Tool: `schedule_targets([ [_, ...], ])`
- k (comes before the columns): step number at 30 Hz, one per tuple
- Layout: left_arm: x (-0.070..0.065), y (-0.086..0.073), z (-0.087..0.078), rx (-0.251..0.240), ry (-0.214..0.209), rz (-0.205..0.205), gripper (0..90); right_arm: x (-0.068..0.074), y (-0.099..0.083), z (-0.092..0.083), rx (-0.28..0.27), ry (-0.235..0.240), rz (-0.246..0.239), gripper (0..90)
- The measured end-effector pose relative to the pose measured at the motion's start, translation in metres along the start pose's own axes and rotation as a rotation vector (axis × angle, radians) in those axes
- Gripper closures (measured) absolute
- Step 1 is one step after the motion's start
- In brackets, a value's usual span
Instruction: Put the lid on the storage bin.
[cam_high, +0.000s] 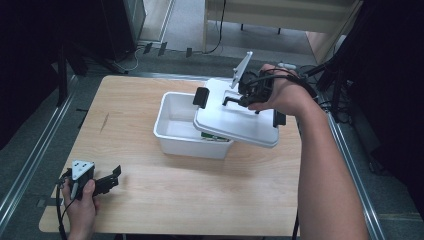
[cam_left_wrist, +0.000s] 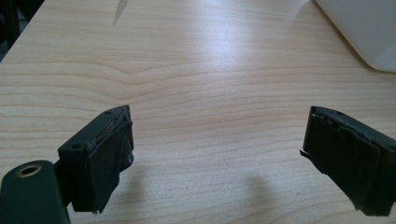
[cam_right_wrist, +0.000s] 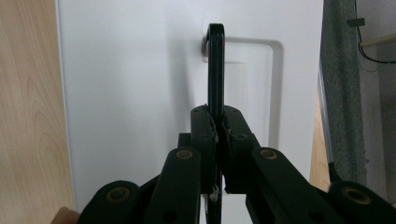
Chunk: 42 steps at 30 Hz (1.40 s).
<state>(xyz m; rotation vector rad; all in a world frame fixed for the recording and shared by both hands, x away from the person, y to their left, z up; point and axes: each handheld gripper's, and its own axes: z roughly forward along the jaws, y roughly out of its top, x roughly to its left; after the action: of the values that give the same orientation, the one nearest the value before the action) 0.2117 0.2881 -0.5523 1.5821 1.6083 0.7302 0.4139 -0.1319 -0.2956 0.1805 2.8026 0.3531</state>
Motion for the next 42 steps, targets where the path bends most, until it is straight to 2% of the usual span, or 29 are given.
schedule_targets([
  [11,0.000,0.000,0.000,0.000,-0.005,-0.005,8.6,0.005,0.035,0.015,0.009,0.016,-0.061,85.7],
  [17,0.001,0.000,0.000,0.001,-0.007,-0.005,8.6,0.010,0.052,0.022,0.011,0.024,-0.071,85.7],
  [31,0.001,0.000,0.000,0.000,-0.006,-0.006,8.7,0.015,0.081,0.037,0.008,0.039,-0.112,85.7],
  [36,0.001,0.000,0.000,0.001,-0.006,-0.006,8.7,0.016,0.090,0.041,0.012,0.029,-0.106,85.7],
  [42,0.001,0.000,0.000,-0.001,-0.007,-0.008,8.7,0.017,0.097,0.048,0.019,0.040,-0.117,85.7],
])
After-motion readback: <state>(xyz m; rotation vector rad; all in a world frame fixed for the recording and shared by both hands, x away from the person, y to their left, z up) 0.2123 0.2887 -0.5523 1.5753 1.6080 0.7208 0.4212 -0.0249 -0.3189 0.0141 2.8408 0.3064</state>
